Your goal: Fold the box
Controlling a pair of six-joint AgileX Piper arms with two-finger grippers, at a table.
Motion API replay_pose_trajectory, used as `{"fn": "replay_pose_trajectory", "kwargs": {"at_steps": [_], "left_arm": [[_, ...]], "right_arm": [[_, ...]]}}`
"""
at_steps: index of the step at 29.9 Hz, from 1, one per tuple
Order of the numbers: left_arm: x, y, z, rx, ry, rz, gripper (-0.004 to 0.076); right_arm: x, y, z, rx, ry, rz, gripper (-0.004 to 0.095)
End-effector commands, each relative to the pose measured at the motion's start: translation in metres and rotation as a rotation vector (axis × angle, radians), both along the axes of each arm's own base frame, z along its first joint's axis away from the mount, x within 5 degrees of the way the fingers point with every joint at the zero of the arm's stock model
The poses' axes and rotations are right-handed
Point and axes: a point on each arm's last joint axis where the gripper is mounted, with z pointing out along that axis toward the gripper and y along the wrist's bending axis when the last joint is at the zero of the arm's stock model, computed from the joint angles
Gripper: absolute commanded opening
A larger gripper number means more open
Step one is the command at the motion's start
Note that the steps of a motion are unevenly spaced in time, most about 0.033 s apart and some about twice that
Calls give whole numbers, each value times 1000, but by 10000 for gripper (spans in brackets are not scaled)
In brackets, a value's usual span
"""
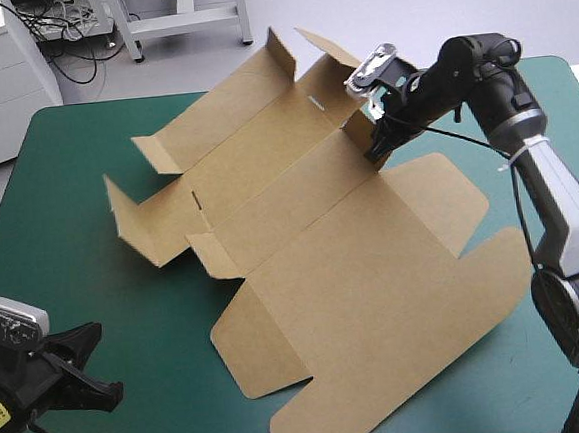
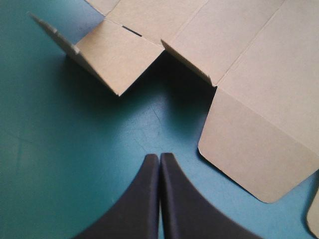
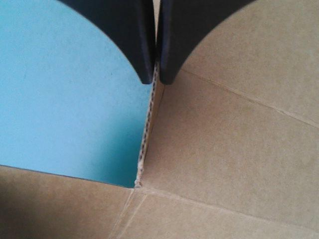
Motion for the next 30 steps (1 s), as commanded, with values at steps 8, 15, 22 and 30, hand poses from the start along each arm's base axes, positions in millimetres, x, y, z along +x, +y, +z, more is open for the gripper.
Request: {"fn": "replay_pose_trajectory", "kwargs": {"at_steps": [8,15,22,30], "left_arm": [[4,-4,15,-74,-89,-2,-32],[4,-4,15,-81,-87,-6,-32],[5,-5,18,-98,-114,-1,-32],[6,-4,18,-95,-122,2,-32]], "right_arm": [[-27,72,26,-150,-376,542,-23],[-33,92,29,-133,-451,589,-23],[-33,92,20,-126,-374,567,-23],[-36,86,14,-153,-268,517,-23]]}}
